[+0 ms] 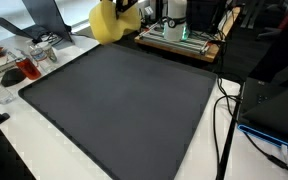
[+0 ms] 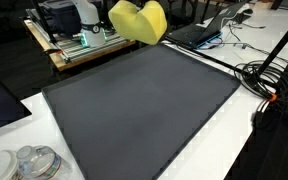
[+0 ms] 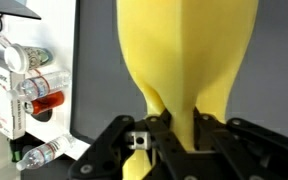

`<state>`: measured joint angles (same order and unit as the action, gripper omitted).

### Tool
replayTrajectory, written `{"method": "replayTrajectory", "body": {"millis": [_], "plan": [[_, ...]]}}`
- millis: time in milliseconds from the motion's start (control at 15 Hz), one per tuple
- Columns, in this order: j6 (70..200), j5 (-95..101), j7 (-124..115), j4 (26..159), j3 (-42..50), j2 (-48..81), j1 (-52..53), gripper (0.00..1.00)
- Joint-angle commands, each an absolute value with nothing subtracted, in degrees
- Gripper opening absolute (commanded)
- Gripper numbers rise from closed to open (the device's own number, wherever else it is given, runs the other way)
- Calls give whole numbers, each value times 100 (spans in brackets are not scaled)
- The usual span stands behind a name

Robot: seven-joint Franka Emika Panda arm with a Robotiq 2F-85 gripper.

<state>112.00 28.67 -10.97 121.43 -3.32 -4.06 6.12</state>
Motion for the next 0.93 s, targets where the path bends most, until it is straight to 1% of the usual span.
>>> {"method": "replayTrajectory", "body": {"millis": [0,333,733,800,867], "plan": [[10813,3453,-1516,11857,-541,-438,572,3],[10539,4403,-2088,11612,-726,-455,625,3],[10486,5029,-2443,11444,-876,-437,677,3],[10508,5108,-2536,11439,-890,-437,677,36],[10524,5136,-2563,11437,-897,-437,680,37]]}}
